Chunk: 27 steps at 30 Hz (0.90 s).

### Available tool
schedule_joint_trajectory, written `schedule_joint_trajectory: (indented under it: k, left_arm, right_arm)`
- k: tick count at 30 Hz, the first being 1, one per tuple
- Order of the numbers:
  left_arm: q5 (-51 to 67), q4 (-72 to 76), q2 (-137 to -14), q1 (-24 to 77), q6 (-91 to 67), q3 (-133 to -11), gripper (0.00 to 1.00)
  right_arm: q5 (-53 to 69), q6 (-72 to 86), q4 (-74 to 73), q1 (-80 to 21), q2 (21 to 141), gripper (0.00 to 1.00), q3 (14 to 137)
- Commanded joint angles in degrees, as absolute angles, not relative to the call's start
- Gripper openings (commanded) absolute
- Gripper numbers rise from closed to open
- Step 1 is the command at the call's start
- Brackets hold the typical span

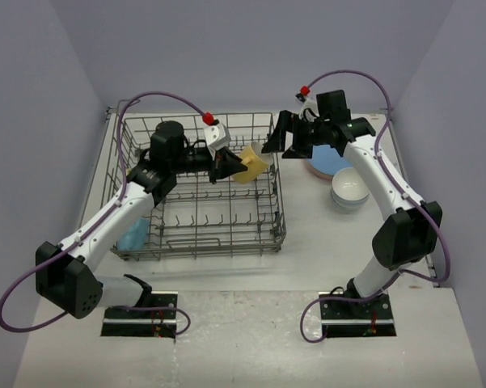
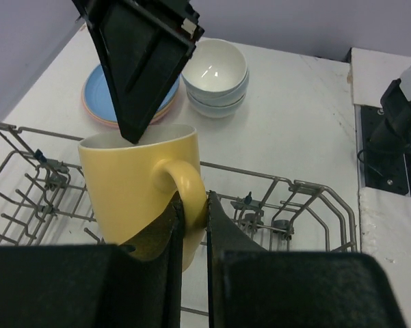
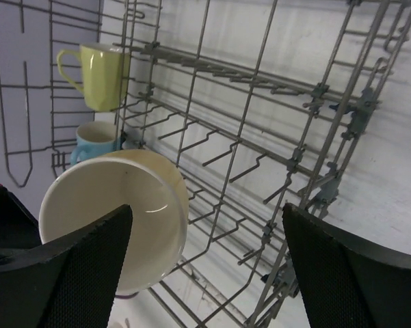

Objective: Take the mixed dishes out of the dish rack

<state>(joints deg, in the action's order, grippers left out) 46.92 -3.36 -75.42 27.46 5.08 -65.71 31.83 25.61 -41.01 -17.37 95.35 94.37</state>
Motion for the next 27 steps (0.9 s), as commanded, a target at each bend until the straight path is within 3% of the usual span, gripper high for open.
schedule_joint_trajectory:
  k: [1, 3, 5, 6, 7, 9, 13, 15, 17, 19, 22, 25, 27]
  left_arm:
    - [51.33, 5.71, -72.69, 28.12, 7.73, -66.97, 0.0]
    - [51.85, 6.42, -72.69, 28.47, 7.91, -66.8, 0.0]
    - [52.12, 6.94, -72.77, 28.74, 8.09, -66.62, 0.0]
    - [52.21, 6.94, -72.77, 29.0, 8.26, -66.53, 0.0]
    - [52.38, 6.94, -72.69, 29.0, 8.35, -66.45, 0.0]
    - [52.38, 7.21, -72.69, 29.09, 8.44, -66.36, 0.0]
    - [52.91, 7.74, -72.42, 29.27, 8.26, -65.74, 0.0]
    - [50.2, 7.3, -72.42, 29.18, 6.95, -65.74, 0.02]
    - [46.5, 5.81, -72.33, 29.27, 5.55, -66.0, 0.57]
    - [44.04, 5.1, -71.9, 29.18, 3.7, -66.01, 0.97]
    - [34.66, 2.91, -70.85, 29.27, -1.99, -65.92, 1.0]
    - [12.92, -4.46, -70.66, 29.27, -9.13, -67.14, 1.0]
    - [5.05, -11.75, -70.93, 29.09, -14.4, -68.81, 1.0]
  right_arm:
    - [41.9, 26.54, -41.57, -17.93, 95.1, 0.89, 92.39]
    - [44.02, 26.54, -40.26, -18.37, 94.75, 0.82, 91.32]
    - [45.87, 26.19, -40.34, -18.81, 95.01, 0.68, 91.06]
    - [46.84, 26.1, -40.08, -18.98, 95.1, 0.6, 90.97]
    - [47.72, 26.36, -39.82, -19.07, 95.1, 0.45, 90.53]
    - [49.22, 26.63, -39.81, -19.25, 95.27, 0.35, 90.53]
    - [49.49, 27.33, -38.68, -19.16, 93.52, 0.0, 90.7]
    - [43.11, 28.12, -38.58, -19.07, 91.33, 0.0, 91.32]
    - [38.78, 28.65, -38.58, -18.2, 89.48, 0.0, 91.49]
    - [34.64, 29.09, -38.5, -16.97, 86.42, 0.0, 91.06]
    - [23.88, 30.06, -38.58, -13.98, 82.98, 0.0, 89.05]
    - [9.39, 31.37, -38.67, -11.08, 78.32, 0.0, 85.19]
    - [3.98, 30.94, -38.85, -9.23, 75.86, 0.0, 83.33]
